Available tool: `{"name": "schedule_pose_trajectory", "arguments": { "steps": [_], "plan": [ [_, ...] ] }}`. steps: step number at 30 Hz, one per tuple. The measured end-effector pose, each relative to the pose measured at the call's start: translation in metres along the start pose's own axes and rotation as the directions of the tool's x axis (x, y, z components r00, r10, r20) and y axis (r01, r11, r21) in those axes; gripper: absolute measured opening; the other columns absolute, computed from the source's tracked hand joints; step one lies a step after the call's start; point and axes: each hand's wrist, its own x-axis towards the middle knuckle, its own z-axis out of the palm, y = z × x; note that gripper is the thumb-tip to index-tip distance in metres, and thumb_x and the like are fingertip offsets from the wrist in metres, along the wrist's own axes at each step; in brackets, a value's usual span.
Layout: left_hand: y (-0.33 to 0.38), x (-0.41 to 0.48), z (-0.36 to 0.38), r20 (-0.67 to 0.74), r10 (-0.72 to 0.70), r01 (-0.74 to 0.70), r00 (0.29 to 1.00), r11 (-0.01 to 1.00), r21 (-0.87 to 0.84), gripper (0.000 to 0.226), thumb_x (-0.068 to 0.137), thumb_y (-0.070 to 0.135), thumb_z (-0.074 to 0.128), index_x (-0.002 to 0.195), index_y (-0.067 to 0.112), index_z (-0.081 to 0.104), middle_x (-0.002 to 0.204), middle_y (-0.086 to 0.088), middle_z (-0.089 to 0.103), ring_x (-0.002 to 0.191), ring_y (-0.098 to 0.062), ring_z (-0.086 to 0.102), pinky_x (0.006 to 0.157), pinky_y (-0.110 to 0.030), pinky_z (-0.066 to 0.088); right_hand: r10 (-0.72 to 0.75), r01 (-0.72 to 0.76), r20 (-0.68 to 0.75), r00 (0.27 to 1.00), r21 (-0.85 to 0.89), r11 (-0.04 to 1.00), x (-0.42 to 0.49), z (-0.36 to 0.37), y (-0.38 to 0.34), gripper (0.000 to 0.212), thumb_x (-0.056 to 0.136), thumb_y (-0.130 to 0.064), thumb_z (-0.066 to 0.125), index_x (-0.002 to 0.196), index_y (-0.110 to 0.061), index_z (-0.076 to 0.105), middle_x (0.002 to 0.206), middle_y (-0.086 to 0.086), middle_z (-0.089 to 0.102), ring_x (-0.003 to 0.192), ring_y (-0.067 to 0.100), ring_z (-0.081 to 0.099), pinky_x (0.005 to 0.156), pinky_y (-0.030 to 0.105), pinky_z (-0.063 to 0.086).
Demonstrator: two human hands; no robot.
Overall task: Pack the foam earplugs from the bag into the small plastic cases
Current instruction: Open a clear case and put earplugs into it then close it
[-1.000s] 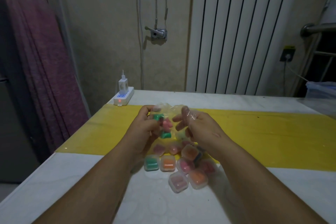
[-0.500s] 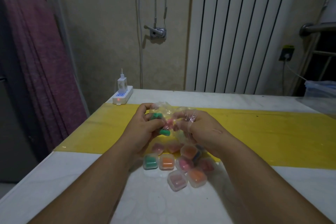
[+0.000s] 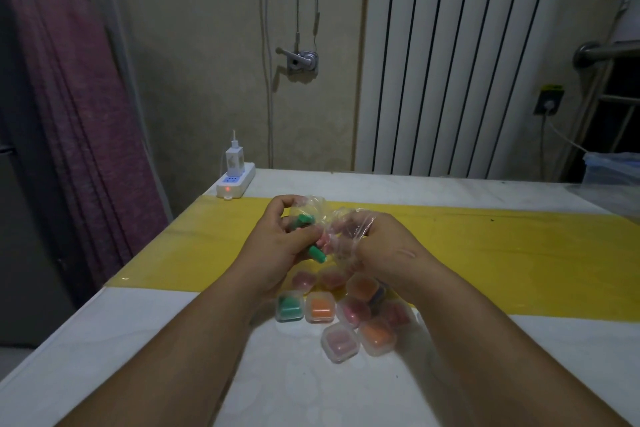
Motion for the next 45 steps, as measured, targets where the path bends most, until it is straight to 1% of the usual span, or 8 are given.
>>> {"name": "schedule_pose_trajectory", "arguments": {
  "steps": [6, 12, 18, 21, 27, 32, 41, 45],
  "plan": [
    [-0.001, 0.000, -0.001, 0.013, -0.015, 0.016, 1.000, 0.998, -0.068, 0.043, 0.084, -0.008, 0.063, 0.118, 0.015, 0.053, 0.102, -0.019, 0.068, 0.079, -0.027, 0.069, 0.069, -0.036, 0.060, -0.022, 0.020, -0.029, 0.999, -0.042, 0.999, 0.001, -0.001, 0.001, 0.021, 0.079, -0.015, 0.080, 0.063, -0.024, 0.070, 0.067, 0.000, 0.069, 0.061, 0.014, 0.059, 0.060, 0.032, 0.051],
    [-0.006, 0.002, -0.002, 0.036, 0.006, -0.005, 0.999, 0.999, -0.036, 0.054, 0.076, -0.008, 0.072, 0.118, 0.022, 0.054, 0.111, -0.015, 0.067, 0.099, -0.035, 0.068, 0.077, -0.043, 0.060, -0.051, 0.050, -0.045, 0.998, -0.031, 0.998, 0.004, -0.001, 0.003, 0.003, 0.083, -0.014, 0.073, 0.083, -0.016, 0.075, 0.079, 0.008, 0.072, 0.070, 0.019, 0.061, 0.065, 0.040, 0.052],
    [-0.008, 0.005, -0.002, -0.006, 0.033, -0.033, 0.999, 0.999, -0.002, 0.052, 0.079, -0.010, 0.068, 0.115, 0.025, 0.057, 0.109, -0.014, 0.067, 0.096, -0.032, 0.069, 0.074, -0.040, 0.059, -0.035, 0.033, -0.021, 0.999, -0.081, 0.996, 0.000, 0.000, 0.000, 0.022, 0.085, -0.010, 0.070, 0.066, -0.022, 0.071, 0.061, -0.003, 0.062, 0.059, 0.015, 0.053, 0.060, 0.030, 0.046],
    [-0.007, 0.005, -0.002, -0.033, 0.040, -0.041, 0.999, 0.998, -0.048, 0.045, 0.084, -0.013, 0.059, 0.115, 0.020, 0.055, 0.103, -0.014, 0.067, 0.085, -0.025, 0.068, 0.070, -0.034, 0.059, -0.001, 0.001, -0.052, 0.999, 0.007, 1.000, -0.003, -0.004, -0.006, 0.009, 0.086, -0.010, 0.073, 0.078, -0.008, 0.072, 0.061, 0.004, 0.059, 0.051, 0.014, 0.051, 0.049, 0.022, 0.043],
    [-0.004, 0.011, -0.008, -0.305, 0.157, -0.098, 0.939, 0.975, 0.200, 0.030, 0.088, 0.000, 0.064, 0.111, 0.017, 0.055, 0.092, 0.000, 0.063, 0.080, -0.015, 0.061, 0.068, -0.028, 0.052, 0.015, 0.021, -0.220, 0.975, 0.164, 0.986, 0.000, -0.010, -0.006, 0.007, 0.083, -0.008, 0.076, 0.082, -0.007, 0.069, 0.077, 0.011, 0.073, 0.066, 0.020, 0.066, 0.062, 0.034, 0.059],
    [-0.008, 0.017, -0.024, -0.483, 0.150, 0.031, 0.863, 0.938, 0.346, 0.028, 0.087, 0.014, 0.071, 0.110, 0.023, 0.057, 0.094, 0.006, 0.060, 0.084, -0.012, 0.063, 0.074, -0.029, 0.056, 0.015, 0.009, -0.291, 0.957, 0.080, 0.997, 0.000, -0.028, -0.007, 0.008, 0.084, -0.013, 0.074, 0.090, -0.015, 0.070, 0.077, 0.003, 0.074, 0.063, 0.015, 0.060, 0.057, 0.028, 0.050],
    [-0.019, 0.022, -0.034, -0.473, 0.081, 0.361, 0.877, 0.538, 0.762, 0.062, 0.082, 0.038, 0.070, 0.138, 0.023, 0.045, 0.125, -0.005, 0.061, 0.107, -0.029, 0.059, 0.085, -0.037, 0.050, 0.131, -0.092, -0.165, 0.978, 0.225, 0.970, -0.006, -0.025, -0.017, 0.007, 0.084, 0.002, 0.072, 0.090, 0.001, 0.069, 0.087, 0.019, 0.073, 0.067, 0.020, 0.064, 0.069, 0.035, 0.060],
    [-0.015, 0.017, -0.030, -0.460, 0.184, 0.387, 0.869, 0.325, 0.863, 0.080, 0.079, 0.047, 0.073, 0.143, 0.030, 0.029, 0.130, -0.008, 0.054, 0.115, -0.033, 0.053, 0.092, -0.043, 0.048, 0.120, -0.106, -0.167, 0.979, 0.090, 0.990, -0.015, -0.030, -0.013, 0.010, 0.080, -0.008, 0.079, 0.083, -0.009, 0.070, 0.065, -0.004, 0.071, 0.058, 0.007, 0.062, 0.053, 0.020, 0.049]
  ]
}}
